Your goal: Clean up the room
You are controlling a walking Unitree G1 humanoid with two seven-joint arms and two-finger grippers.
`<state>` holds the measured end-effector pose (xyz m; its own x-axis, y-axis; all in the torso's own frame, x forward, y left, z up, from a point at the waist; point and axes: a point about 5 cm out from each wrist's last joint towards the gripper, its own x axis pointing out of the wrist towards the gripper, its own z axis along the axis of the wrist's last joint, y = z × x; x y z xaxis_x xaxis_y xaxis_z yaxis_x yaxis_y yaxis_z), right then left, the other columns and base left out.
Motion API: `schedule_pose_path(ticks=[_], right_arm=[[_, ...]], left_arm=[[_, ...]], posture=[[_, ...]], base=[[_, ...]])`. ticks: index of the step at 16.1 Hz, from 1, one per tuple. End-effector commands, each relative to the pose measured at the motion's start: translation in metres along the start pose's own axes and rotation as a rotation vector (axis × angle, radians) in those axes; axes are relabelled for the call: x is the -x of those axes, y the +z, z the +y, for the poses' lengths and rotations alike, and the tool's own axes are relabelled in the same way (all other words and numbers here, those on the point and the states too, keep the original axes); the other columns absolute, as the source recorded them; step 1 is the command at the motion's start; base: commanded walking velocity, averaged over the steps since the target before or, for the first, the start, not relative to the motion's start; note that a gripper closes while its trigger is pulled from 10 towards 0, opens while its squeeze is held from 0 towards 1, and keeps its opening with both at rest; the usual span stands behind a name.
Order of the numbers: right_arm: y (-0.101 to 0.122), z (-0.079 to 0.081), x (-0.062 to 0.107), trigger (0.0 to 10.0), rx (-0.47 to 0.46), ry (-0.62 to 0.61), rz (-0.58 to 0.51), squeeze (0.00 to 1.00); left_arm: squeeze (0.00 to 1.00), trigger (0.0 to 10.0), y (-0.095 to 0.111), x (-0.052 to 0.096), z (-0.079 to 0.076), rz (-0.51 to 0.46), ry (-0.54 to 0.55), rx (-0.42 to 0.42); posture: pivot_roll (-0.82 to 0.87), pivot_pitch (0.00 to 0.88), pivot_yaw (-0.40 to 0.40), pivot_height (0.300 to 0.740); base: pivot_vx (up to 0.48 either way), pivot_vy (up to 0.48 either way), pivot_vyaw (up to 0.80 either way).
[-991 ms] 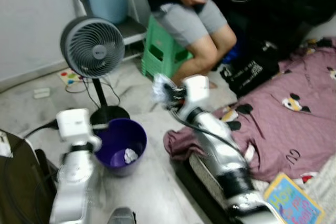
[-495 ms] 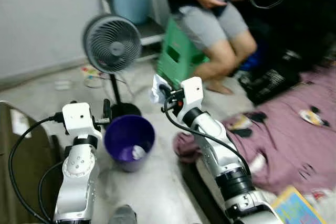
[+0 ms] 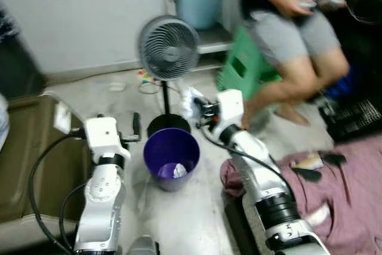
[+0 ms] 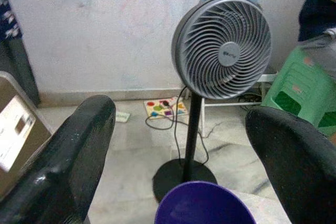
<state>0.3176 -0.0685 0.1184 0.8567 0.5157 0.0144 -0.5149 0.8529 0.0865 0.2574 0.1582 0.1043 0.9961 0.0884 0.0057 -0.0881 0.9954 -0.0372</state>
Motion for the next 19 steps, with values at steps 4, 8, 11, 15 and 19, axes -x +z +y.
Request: schedule_pose_path(ticks=[4, 8, 11, 15, 19], right_arm=[[0.007, 0.008, -0.005, 10.0, -0.004, 0.027, -0.024, 0.0], [0.006, 0.008, -0.005, 10.0, -0.009, 0.026, -0.022, 0.0], [0.002, -0.003, -0.005, 10.0, -0.036, -0.057, 0.009, 0.0], [-0.005, 0.003, -0.006, 10.0, -0.039, -0.078, 0.077, 0.0], [-0.001, -0.007, -0.007, 10.0, -0.025, -0.123, 0.057, 0.0]], left_arm=[[0.0, 10.0, 0.002, -0.001, 0.007, -0.004, 0.015, 0.0], [0.0, 10.0, 0.002, 0.0, 0.007, -0.003, 0.018, 0.003], [0.0, 10.0, 0.002, 0.001, 0.006, -0.005, -0.002, 0.021], [0.0, 10.0, 0.006, 0.003, 0.002, -0.025, -0.045, 0.056], [0.0, 10.0, 0.008, 0.003, 0.001, -0.037, -0.062, 0.083]], posture=[[-0.03, 0.0, -0.067, 0.74], [-0.03, 0.0, -0.067, 0.74], [-0.03, 0.0, -0.068, 0.74], [-0.03, 0.0, -0.065, 0.74], [-0.03, 0.0, -0.067, 0.74]], base=[[0.0, 0.0, 0.79], [0.0, 0.0, 0.79], [0.0, 0.0, 0.0], [0.0, 0.0, 0.0], [0.0, 0.0, 0.0]])
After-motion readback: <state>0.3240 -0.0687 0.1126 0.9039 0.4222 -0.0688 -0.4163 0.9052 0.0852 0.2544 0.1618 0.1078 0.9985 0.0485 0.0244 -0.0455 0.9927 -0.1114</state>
